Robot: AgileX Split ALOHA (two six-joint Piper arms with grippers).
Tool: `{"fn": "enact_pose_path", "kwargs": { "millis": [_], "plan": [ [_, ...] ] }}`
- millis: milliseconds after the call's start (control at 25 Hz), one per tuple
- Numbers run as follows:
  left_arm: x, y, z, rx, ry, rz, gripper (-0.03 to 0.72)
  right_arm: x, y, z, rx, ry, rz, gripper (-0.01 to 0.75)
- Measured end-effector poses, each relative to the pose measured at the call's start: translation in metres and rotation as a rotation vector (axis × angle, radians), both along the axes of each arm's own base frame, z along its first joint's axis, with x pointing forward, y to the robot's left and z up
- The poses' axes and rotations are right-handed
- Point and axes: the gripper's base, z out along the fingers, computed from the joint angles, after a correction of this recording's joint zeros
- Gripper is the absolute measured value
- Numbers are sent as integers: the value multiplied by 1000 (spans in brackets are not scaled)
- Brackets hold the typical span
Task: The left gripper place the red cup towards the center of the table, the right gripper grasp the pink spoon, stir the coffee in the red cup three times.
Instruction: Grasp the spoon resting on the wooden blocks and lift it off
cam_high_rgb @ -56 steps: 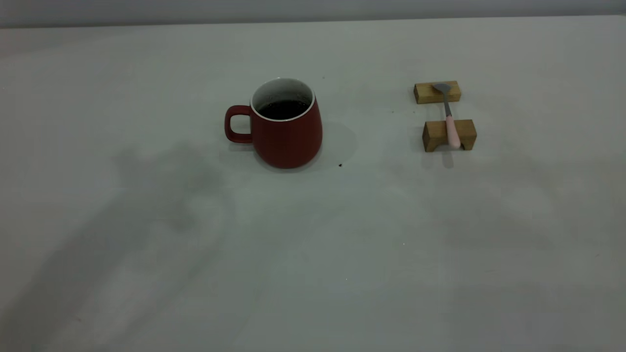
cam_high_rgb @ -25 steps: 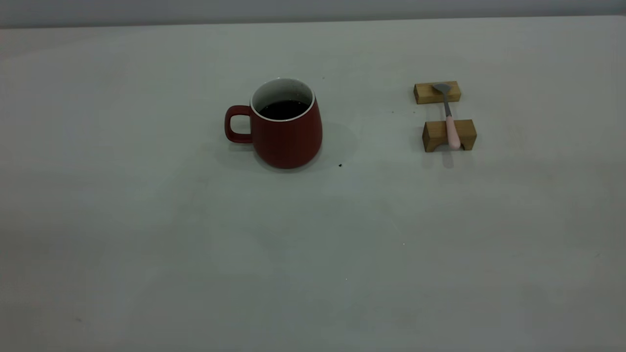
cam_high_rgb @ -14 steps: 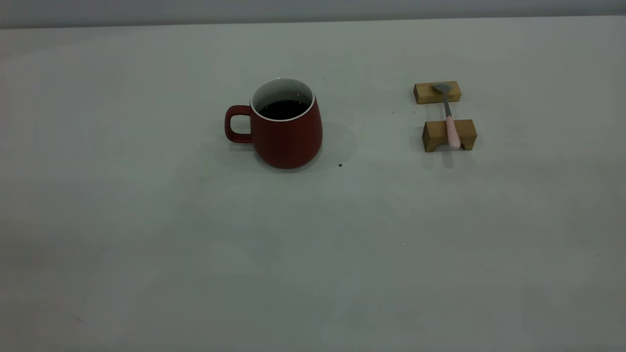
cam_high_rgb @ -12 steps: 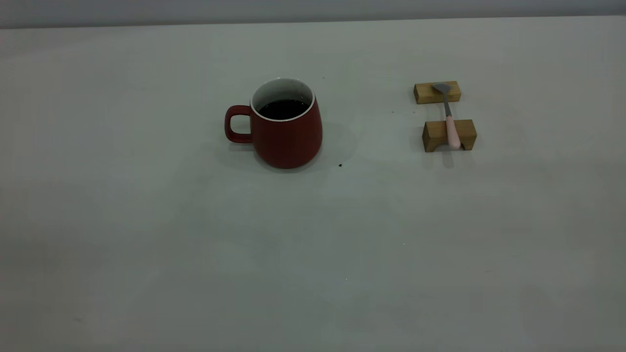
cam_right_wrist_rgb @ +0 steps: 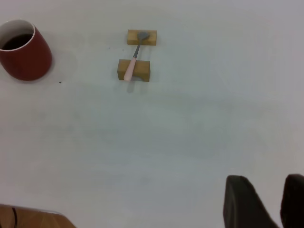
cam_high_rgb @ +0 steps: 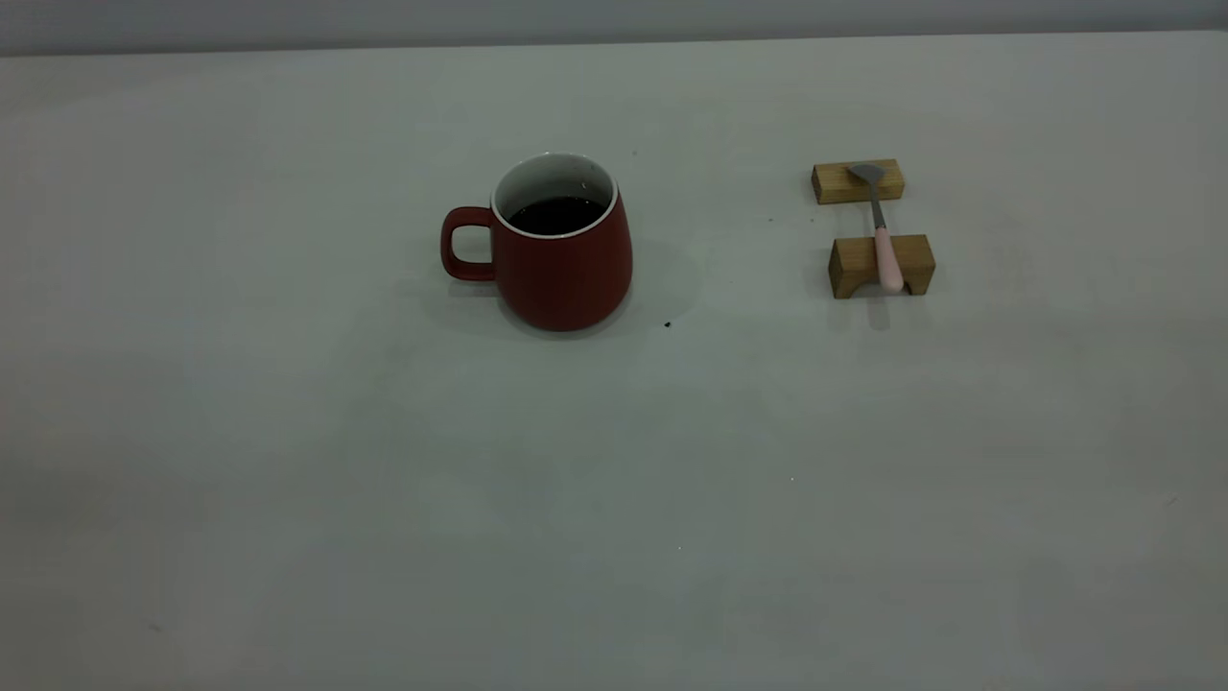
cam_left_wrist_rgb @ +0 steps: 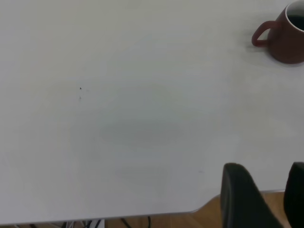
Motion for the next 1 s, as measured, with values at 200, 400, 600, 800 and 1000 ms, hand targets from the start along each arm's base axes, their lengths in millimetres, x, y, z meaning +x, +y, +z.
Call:
{"fn": "enact_pose_path", "kwargs": {
  "millis": [200, 400, 600, 800, 1000],
  "plan": [
    [0, 0, 0, 0, 0, 0, 299, 0, 0, 2, 5, -4, -1, 241],
    [0, 0, 0, 0, 0, 0, 299, 28, -1, 31, -4, 52, -40, 329],
    [0, 0, 0, 0, 0, 0, 299, 107, 3, 46, -18, 202, -48, 579],
    [0, 0, 0, 0, 0, 0, 299, 197, 9, 22, -26, 385, -50, 721],
    [0, 0, 0, 0, 0, 0, 299, 272, 23, -27, -33, 578, 4, 727]
  ]
}}
